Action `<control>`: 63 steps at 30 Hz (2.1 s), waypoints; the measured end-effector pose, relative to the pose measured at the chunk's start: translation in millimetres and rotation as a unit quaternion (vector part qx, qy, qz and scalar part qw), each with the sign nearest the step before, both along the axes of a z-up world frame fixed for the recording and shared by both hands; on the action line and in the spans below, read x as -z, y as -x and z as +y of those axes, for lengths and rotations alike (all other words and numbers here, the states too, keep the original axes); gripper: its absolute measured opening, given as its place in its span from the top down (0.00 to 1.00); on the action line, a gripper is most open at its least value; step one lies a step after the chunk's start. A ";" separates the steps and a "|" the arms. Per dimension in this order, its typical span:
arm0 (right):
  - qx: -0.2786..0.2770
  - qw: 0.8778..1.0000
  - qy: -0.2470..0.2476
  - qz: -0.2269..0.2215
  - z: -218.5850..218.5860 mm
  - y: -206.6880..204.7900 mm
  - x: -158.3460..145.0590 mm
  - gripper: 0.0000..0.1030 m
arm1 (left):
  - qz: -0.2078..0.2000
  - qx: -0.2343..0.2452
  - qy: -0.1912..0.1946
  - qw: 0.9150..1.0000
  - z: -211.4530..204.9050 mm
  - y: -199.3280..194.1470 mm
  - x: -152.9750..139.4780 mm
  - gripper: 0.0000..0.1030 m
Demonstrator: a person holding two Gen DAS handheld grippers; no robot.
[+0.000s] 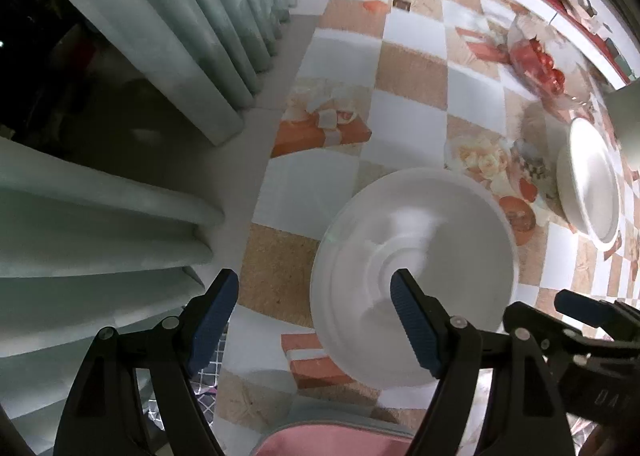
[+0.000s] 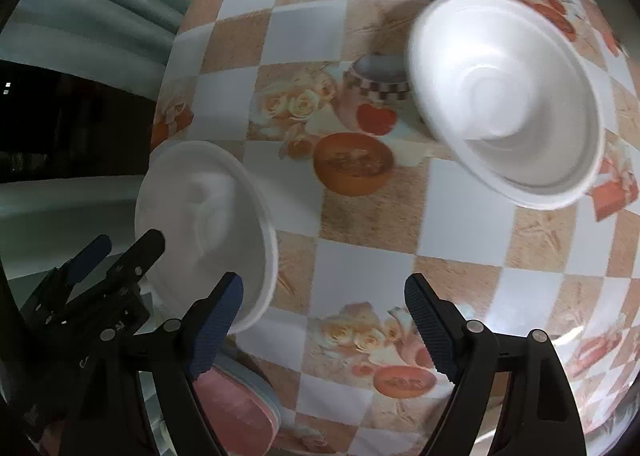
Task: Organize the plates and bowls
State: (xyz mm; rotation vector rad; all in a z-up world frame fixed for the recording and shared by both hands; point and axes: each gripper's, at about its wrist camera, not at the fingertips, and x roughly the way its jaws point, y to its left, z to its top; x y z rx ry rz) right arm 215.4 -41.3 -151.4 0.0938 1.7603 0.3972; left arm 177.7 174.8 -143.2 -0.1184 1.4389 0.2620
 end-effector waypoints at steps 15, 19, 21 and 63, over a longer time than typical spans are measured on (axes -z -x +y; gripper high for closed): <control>0.001 0.999 -0.024 0.040 13.5 -1.3 34.9 0.61 | 0.021 0.002 0.003 1.000 -1.5 -13.7 33.7 0.24; -0.007 0.998 -0.042 0.043 13.6 -1.0 30.4 0.75 | 0.030 0.016 0.037 0.999 -14.0 -13.6 34.9 0.61; -0.015 0.998 -0.033 0.044 14.1 0.8 29.9 0.87 | 0.032 0.036 0.033 0.998 -29.3 -11.9 34.6 0.63; 0.068 0.996 0.023 0.049 -204.6 30.3 43.4 0.87 | 0.043 0.139 0.078 0.986 -282.3 16.3 29.5 0.72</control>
